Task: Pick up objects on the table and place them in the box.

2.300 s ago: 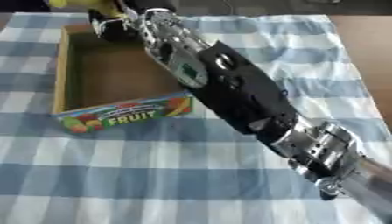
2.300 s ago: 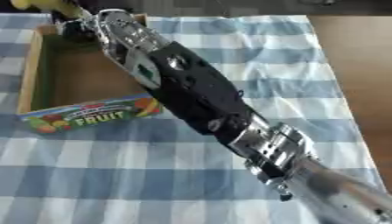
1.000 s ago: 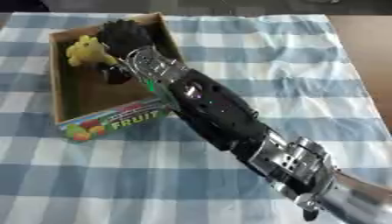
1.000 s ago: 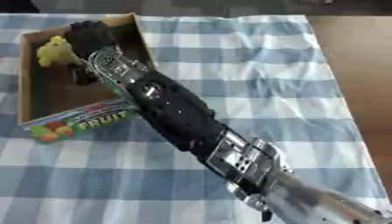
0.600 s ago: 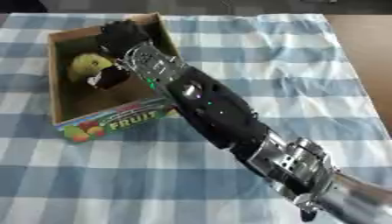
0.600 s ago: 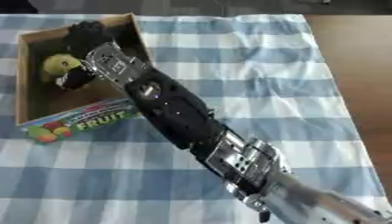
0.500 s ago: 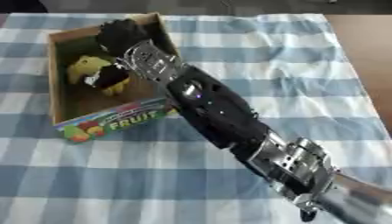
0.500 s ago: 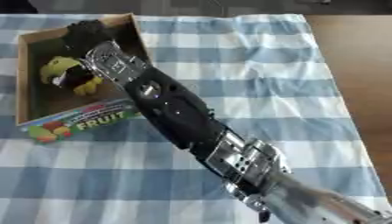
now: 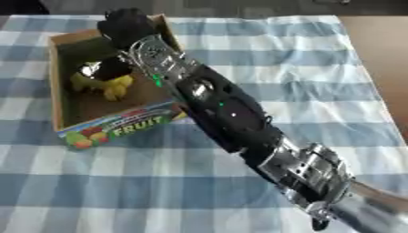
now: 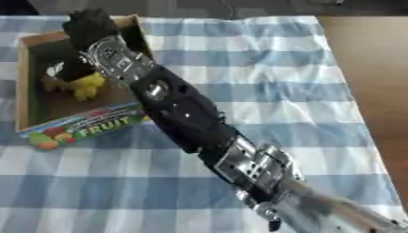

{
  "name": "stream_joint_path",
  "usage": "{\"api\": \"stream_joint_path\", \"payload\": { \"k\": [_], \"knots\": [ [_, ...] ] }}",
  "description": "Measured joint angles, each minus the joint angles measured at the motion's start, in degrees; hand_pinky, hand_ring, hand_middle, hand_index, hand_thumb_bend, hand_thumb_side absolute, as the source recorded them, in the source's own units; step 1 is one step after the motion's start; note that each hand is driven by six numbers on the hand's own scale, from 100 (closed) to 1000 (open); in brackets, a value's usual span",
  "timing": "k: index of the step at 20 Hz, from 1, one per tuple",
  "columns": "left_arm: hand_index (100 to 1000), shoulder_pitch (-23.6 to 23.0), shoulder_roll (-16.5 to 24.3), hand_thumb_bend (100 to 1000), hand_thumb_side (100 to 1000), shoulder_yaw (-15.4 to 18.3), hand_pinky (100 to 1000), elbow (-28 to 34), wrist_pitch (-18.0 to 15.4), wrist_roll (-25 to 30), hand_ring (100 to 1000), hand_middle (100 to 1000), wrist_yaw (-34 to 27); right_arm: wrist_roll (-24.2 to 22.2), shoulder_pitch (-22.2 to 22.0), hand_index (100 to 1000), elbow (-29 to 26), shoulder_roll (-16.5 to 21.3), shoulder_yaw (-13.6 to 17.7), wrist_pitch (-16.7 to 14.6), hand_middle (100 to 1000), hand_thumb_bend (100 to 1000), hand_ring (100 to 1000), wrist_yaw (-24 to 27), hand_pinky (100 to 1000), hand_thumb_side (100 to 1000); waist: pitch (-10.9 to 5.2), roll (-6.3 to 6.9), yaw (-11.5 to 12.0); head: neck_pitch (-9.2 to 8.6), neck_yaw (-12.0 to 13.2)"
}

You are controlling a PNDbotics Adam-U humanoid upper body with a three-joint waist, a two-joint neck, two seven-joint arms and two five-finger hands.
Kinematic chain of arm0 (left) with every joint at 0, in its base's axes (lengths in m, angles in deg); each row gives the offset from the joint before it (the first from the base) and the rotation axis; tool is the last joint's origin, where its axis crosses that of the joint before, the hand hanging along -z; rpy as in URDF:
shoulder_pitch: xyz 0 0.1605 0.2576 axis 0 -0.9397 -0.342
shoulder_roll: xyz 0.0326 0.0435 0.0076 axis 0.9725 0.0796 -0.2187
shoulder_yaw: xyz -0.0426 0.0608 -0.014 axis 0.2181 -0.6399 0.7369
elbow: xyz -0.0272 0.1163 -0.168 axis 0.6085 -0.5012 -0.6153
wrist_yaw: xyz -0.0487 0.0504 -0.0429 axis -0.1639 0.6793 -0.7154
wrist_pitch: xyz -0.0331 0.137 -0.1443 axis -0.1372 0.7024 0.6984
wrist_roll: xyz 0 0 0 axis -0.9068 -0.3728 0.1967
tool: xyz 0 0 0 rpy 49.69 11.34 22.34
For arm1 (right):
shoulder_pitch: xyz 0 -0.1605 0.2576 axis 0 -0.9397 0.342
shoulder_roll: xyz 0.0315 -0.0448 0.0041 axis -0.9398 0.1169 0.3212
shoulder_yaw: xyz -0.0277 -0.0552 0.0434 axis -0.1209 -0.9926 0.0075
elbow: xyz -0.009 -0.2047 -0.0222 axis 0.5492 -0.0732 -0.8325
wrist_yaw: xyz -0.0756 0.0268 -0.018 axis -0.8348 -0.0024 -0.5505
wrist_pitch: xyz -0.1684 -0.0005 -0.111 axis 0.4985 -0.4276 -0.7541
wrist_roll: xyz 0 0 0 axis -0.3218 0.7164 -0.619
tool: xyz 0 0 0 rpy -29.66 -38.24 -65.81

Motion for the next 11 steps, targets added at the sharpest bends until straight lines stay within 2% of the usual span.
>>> {"api": "stream_joint_path", "payload": {
  "k": [2, 3, 4, 11],
  "knots": [
    [888, -0.1, 0.0, 100, 700, 0.0, 665, 0.0, 0.0, 0.0, 600, 611, 0.0, 0.1, 0.0, 771, -3.2, 1.3, 0.6, 1.0, 520, 374, 663, 2.6, 772, 987, -0.12, 0.00, -0.4, 0.00, 0.3],
    [888, -0.1, 0.0, 100, 700, 0.0, 665, 0.0, 0.0, 0.0, 600, 611, 0.0, 0.1, 0.0, 769, -5.1, 2.2, 0.9, 1.6, 509, 288, 641, 4.0, 771, 975, -0.19, 0.01, -0.6, 0.01, 0.5],
    [888, -0.3, 0.0, 100, 700, 0.0, 665, 0.0, 0.0, 0.0, 601, 611, 0.0, 0.3, -0.1, 767, -7.1, 3.1, 1.3, 2.3, 502, 242, 628, 5.5, 771, 964, -0.22, 0.01, -0.8, 0.02, 0.8],
    [887, -0.6, 0.0, 100, 698, 0.1, 665, 0.0, 0.0, -0.3, 601, 611, 0.3, 2.8, -3.3, 754, -23.7, 10.6, 4.7, 10.4, 466, 171, 573, 18.1, 768, 935, -0.54, 0.69, -2.3, 0.22, 2.7]
  ]
}}
